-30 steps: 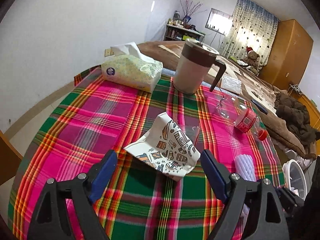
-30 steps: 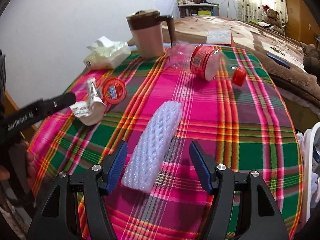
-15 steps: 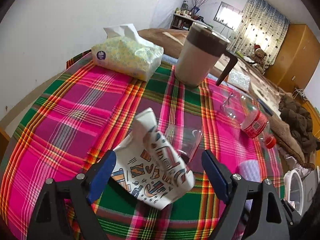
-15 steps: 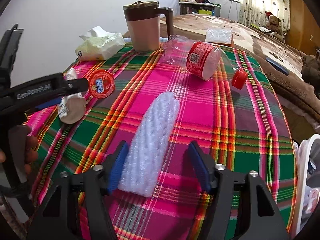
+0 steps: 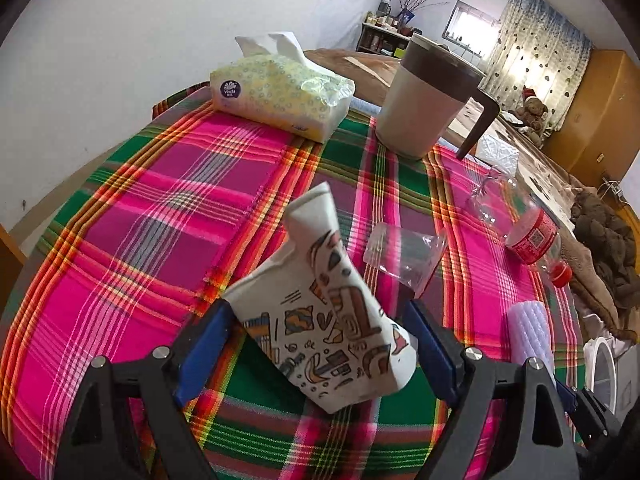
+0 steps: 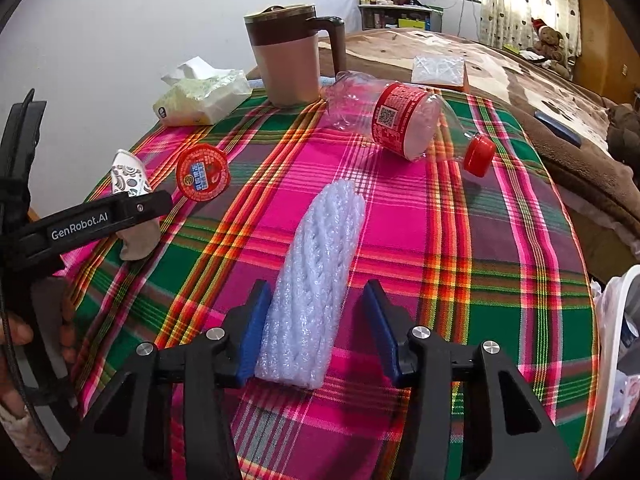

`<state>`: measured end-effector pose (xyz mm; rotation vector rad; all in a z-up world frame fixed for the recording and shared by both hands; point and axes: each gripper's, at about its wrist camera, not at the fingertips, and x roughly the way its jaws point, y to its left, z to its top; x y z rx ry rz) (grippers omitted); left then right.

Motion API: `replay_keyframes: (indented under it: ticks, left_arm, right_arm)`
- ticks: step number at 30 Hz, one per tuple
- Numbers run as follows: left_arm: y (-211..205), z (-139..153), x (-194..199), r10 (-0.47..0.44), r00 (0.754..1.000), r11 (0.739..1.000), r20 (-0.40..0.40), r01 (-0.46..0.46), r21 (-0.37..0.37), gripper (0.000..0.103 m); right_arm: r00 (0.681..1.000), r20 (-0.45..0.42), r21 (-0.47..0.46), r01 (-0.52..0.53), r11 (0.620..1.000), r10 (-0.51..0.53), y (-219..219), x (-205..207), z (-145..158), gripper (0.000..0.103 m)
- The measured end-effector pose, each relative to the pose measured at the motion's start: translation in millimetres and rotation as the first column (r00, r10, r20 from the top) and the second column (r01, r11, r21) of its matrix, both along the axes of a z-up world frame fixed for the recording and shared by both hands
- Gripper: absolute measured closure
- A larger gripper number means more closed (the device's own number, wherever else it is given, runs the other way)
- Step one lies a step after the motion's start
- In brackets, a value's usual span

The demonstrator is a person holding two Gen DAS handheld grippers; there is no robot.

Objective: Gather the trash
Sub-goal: 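Grasp the foam net with the right tool while the left tool grasps the patterned paper cup, then lift the paper cup with the left tool while the right tool lifts the foam net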

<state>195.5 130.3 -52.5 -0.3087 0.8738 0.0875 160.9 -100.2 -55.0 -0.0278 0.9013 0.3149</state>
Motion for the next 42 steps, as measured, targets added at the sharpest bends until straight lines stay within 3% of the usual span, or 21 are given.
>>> replay_keyframes:
  ticks: [6, 13, 17, 19, 21, 22, 25, 32, 40, 42]
  left_arm:
    - [2, 1, -6, -0.020, 1.000, 1.000, 0.011, 0.020, -0.005, 0.029]
    - [-2, 4, -12, -0.043, 0.999, 0.999, 0.030, 0.043, 0.007, 0.038]
    - [-6, 5, -16, -0.065, 0.997, 0.998, 0.040, 0.064, 0.022, 0.044]
    - [-7, 7, -19, -0.070, 0.996, 0.997, 0.050, 0.069, 0.031, 0.048]
    - [-10, 11, -23, -0.086, 0.994, 0.996, 0.067, 0.083, 0.043, 0.063]
    - [-12, 12, -24, -0.096, 0.993, 0.995, 0.069, 0.093, 0.048, 0.064]
    - [-16, 9, -24, -0.097, 0.993, 0.992, 0.061, 0.092, 0.087, 0.064]
    - [0, -2, -23, -0.052, 0.998, 0.998, 0.028, 0.051, 0.029, 0.064]
    - [0, 2, -21, -0.022, 0.999, 0.998, 0.046, 0.019, 0.052, 0.059]
    - [3, 0, -20, -0.017, 0.999, 0.999, 0.040, 0.016, 0.028, 0.058]
  right_arm:
    - [1.000, 0.003, -0.003, 0.001, 1.000, -0.001, 1, -1, 0, 0.057]
    - [1.000, 0.017, 0.005, 0.005, 1.000, -0.005, -3, -4, 2, 0.074]
    - [0.999, 0.029, 0.013, 0.013, 1.000, -0.014, -6, -6, 4, 0.076]
    - [0.999, 0.037, 0.018, 0.019, 1.000, -0.019, -7, -7, 5, 0.077]
    - [0.999, 0.045, 0.018, 0.022, 1.000, -0.023, -8, -8, 6, 0.077]
    - [0.999, 0.047, 0.019, 0.022, 1.000, -0.023, -8, -9, 6, 0.077]
    - [0.999, 0.048, 0.022, 0.025, 0.999, -0.026, -9, -9, 6, 0.077]
    - [0.998, 0.048, 0.021, 0.027, 0.999, -0.028, -10, -12, 6, 0.077]
    - [0.999, 0.048, 0.019, 0.024, 1.000, -0.025, -10, -13, 6, 0.077]
    - [0.999, 0.046, 0.018, 0.023, 1.000, -0.024, -9, -12, 6, 0.077]
